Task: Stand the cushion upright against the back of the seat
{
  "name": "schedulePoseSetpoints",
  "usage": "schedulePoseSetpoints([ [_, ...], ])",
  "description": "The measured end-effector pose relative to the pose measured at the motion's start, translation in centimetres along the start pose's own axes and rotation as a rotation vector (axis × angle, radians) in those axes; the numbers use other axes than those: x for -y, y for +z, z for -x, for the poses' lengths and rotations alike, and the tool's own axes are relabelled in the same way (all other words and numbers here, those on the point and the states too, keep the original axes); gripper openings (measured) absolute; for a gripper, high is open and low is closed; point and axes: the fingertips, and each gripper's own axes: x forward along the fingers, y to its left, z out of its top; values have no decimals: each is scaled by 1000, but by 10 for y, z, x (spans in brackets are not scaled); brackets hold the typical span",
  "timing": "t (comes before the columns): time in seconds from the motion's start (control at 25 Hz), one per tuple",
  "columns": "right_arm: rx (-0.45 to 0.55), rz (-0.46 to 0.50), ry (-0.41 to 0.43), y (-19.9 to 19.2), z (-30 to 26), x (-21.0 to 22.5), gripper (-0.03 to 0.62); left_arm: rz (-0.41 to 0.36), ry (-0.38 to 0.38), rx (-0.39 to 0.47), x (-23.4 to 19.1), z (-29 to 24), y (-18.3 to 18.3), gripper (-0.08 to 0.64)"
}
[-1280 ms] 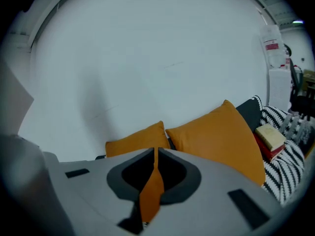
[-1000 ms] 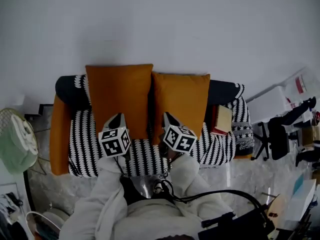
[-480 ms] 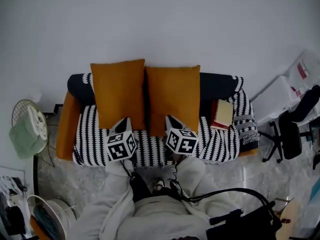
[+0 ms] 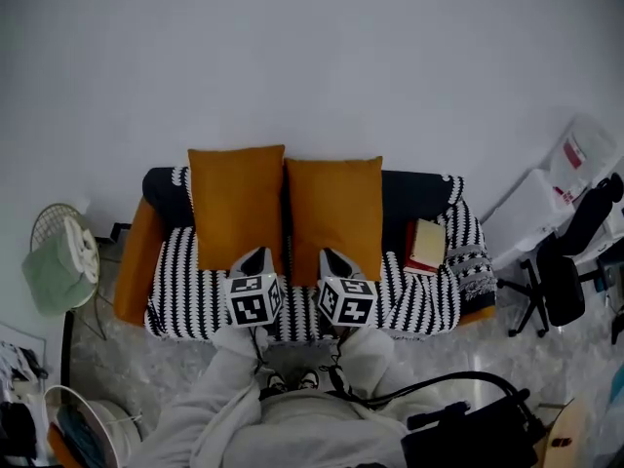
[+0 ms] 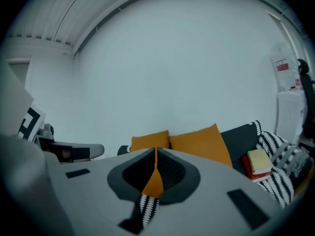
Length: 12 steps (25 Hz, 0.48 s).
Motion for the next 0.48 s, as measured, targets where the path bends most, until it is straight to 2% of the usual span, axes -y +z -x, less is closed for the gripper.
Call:
schedulePoseSetpoints([
  [0.12, 12, 20, -14, -2, 3, -11, 71, -34, -49, -4, 18, 8, -8, 7],
  [0.28, 56, 46, -39, 5, 10, -20, 71, -10, -100, -20, 22, 10, -13, 8],
  [0.4, 79, 103, -49, 10, 16, -29, 63, -11, -104, -11, 19, 14, -12, 6],
  [0.48, 71, 103, -48, 9, 15, -32, 61, -10, -100, -7, 15, 16, -11, 7],
])
